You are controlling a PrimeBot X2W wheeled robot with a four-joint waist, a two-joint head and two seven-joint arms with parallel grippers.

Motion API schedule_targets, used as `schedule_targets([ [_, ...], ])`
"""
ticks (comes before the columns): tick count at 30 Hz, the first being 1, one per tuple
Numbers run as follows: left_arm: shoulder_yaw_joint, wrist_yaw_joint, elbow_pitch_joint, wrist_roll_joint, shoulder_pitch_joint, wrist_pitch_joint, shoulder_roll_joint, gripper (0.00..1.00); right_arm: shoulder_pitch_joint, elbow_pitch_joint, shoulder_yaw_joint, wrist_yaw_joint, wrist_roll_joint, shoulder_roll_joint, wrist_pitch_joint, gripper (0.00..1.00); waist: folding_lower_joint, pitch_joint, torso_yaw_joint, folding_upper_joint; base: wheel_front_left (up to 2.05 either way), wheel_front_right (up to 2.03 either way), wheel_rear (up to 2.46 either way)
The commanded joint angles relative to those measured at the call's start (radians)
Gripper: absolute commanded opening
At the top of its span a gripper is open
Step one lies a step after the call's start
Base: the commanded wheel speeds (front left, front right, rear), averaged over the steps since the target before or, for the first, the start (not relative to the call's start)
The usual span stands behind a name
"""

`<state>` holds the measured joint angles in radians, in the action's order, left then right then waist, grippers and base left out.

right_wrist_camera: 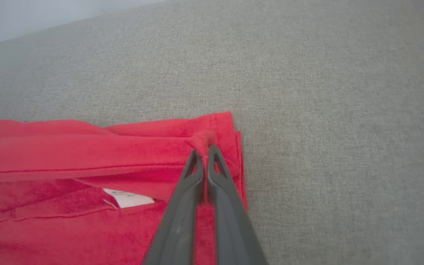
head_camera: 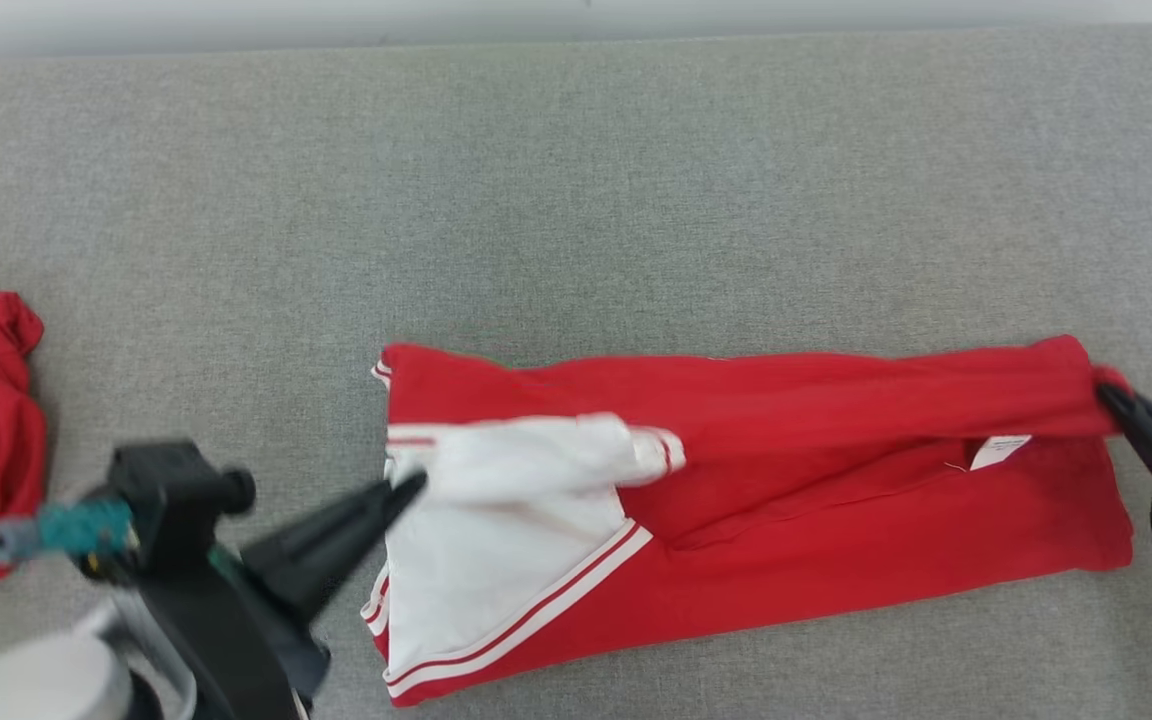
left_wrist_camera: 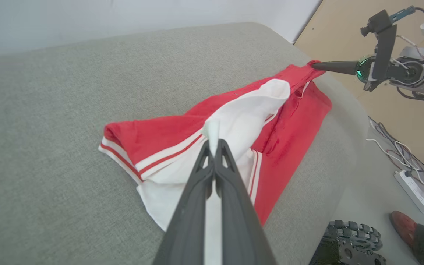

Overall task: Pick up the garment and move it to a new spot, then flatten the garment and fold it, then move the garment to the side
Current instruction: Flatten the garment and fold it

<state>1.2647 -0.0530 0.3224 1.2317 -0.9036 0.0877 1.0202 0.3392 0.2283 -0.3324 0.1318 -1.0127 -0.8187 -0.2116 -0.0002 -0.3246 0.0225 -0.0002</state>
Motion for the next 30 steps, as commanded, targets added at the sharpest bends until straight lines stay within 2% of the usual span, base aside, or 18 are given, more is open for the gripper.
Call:
schedule_targets([
  [1,0.003,-0.007,0.008,0.011,0.036,0.021,-0.007,0.00,-0.029,0.002,0.019,-0.002,0.002,0.012,-0.011,0.00,0.0002,-0.005,-0.005,0.0002,0.00,0.00,0.00],
  [4,0.005,-0.010,0.011,0.018,0.079,0.041,-0.026,0.00,-0.059,0.006,0.057,-0.002,0.029,0.025,-0.026,0.00,0.0002,-0.016,-0.010,0.0002,0.00,0.00,0.00],
  [12,0.011,-0.013,-0.073,-0.012,0.148,0.068,-0.098,0.00,-0.075,-0.001,0.108,-0.002,0.089,0.115,-0.071,0.00,0.0002,-0.033,-0.015,0.0002,0.00,0.00,0.00],
  [13,0.011,-0.014,-0.089,-0.019,0.151,0.069,-0.105,0.15,-0.075,0.001,0.115,-0.002,0.095,0.124,-0.077,0.00,0.0002,-0.031,-0.016,0.0002,0.00,0.00,0.00],
  [14,0.011,-0.013,-0.103,-0.025,0.154,0.074,-0.116,0.29,-0.076,0.002,0.121,-0.002,0.104,0.133,-0.081,0.31,0.0002,-0.028,-0.017,0.0002,0.00,0.00,0.00],
  [15,0.011,-0.016,-0.118,-0.021,0.161,0.076,-0.127,0.43,-0.075,0.001,0.129,-0.002,0.114,0.141,-0.078,0.51,0.0002,-0.024,-0.017,0.0002,0.00,0.00,0.00],
  [16,0.012,-0.017,-0.128,-0.021,0.167,0.079,-0.134,0.83,-0.076,0.000,0.134,-0.002,0.118,0.147,-0.077,1.00,0.0002,-0.018,-0.017,0.0002,0.00,0.00,0.00],
  [17,0.012,-0.022,-0.137,-0.029,0.169,0.082,-0.138,1.00,-0.079,-0.003,0.140,-0.002,0.125,0.151,-0.082,1.00,0.0002,-0.012,-0.017,0.0002,0.00,0.00,0.00],
  [19,0.011,-0.038,-0.149,-0.022,0.176,0.086,-0.144,1.00,-0.086,-0.013,0.161,-0.002,0.140,0.151,-0.077,1.00,0.0002,0.003,-0.019,0.0002,0.00,0.00,0.00],
  [23,-0.006,-0.094,-0.146,-0.011,0.188,0.093,-0.111,1.00,-0.106,-0.046,0.199,-0.002,0.204,0.138,-0.059,1.00,0.0002,0.048,-0.018,0.0002,0.00,0.00,0.00],
  [24,-0.006,-0.094,-0.146,-0.011,0.188,0.093,-0.111,1.00,-0.106,-0.046,0.199,-0.002,0.204,0.138,-0.059,1.00,0.0002,0.048,-0.018,0.0002,0.00,0.00,0.00],
  [27,-0.032,-0.166,-0.123,-0.007,0.205,0.117,-0.080,1.00,-0.119,-0.075,0.232,-0.002,0.284,0.134,-0.017,1.00,0.0002,0.085,-0.014,0.0002,0.00,0.00,0.00],
  [30,-0.079,-0.268,-0.103,0.004,0.247,0.156,-0.071,1.00,-0.132,-0.102,0.252,-0.002,0.361,0.170,0.043,1.00,0.0002,0.121,-0.009,0.0002,0.00,0.00,0.00],
])
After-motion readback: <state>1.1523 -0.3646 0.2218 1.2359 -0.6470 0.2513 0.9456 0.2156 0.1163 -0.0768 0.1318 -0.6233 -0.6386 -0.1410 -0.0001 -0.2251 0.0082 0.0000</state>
